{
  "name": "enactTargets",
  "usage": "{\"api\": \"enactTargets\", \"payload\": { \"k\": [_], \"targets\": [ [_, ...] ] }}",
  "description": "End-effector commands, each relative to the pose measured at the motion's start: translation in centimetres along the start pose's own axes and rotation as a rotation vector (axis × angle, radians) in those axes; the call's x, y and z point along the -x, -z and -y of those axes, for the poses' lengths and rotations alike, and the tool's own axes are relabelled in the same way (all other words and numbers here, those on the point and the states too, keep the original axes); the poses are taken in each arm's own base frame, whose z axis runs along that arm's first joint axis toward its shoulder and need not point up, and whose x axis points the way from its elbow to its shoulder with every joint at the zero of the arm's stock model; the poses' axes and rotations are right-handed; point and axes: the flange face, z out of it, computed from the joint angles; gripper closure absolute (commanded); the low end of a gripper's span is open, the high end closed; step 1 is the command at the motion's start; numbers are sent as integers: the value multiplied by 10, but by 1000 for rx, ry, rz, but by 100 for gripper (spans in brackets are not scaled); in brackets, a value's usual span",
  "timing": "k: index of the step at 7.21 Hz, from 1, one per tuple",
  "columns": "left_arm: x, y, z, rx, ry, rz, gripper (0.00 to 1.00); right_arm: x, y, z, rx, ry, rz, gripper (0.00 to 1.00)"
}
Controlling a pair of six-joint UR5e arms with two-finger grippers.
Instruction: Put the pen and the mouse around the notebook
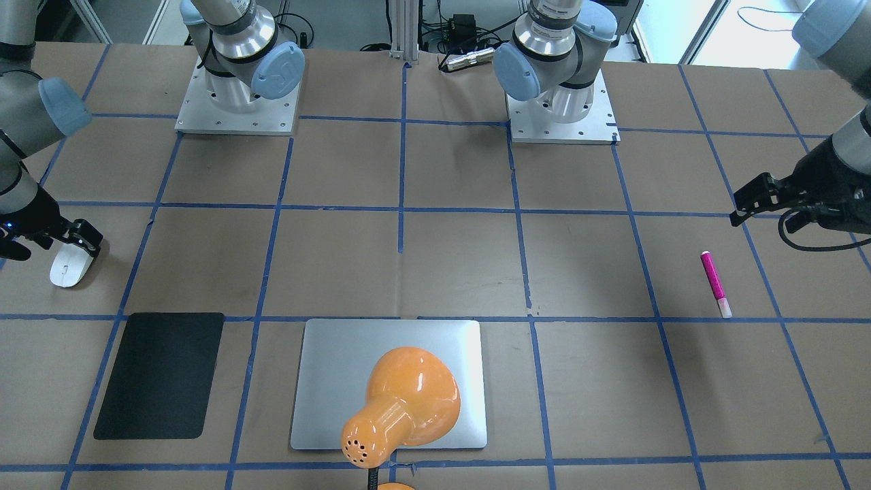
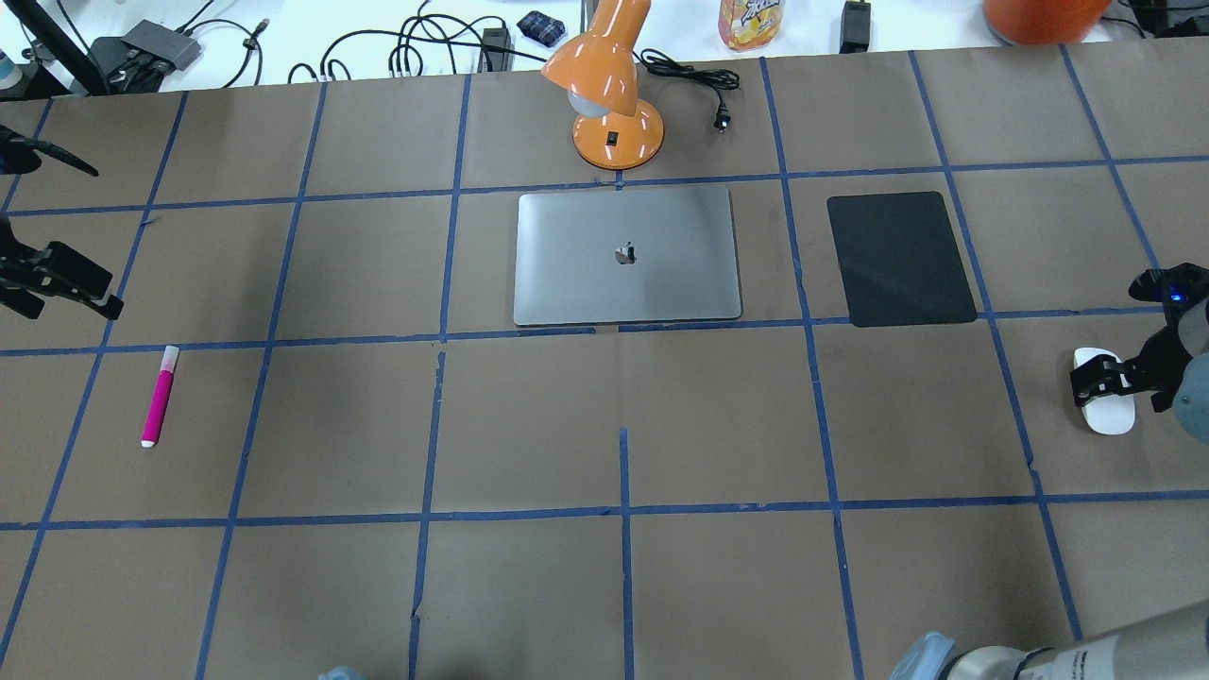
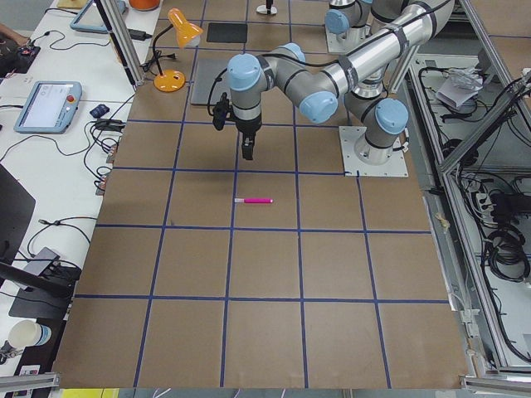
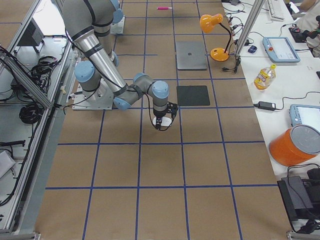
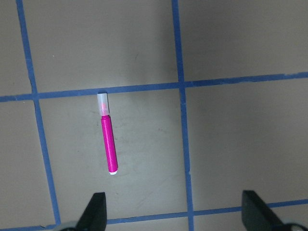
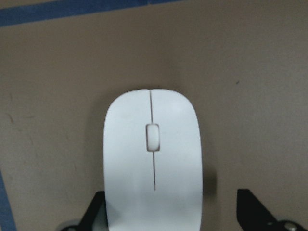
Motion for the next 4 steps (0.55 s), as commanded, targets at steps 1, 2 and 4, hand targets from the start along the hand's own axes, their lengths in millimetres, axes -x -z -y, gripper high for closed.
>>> {"api": "enactTargets", "payload": {
  "k": [1,2,4],
  "targets": [
    [11,-65,-8,-46,-16,52,0,-1,-1,2,3,-1,5,12],
    [6,-90,-13,-79,-16,80,0,1,-1,2,3,2,5,24],
    [14,-117,-6,-82,-9,82,0,2,-1,3,3,4,5,45]
  ]
}}
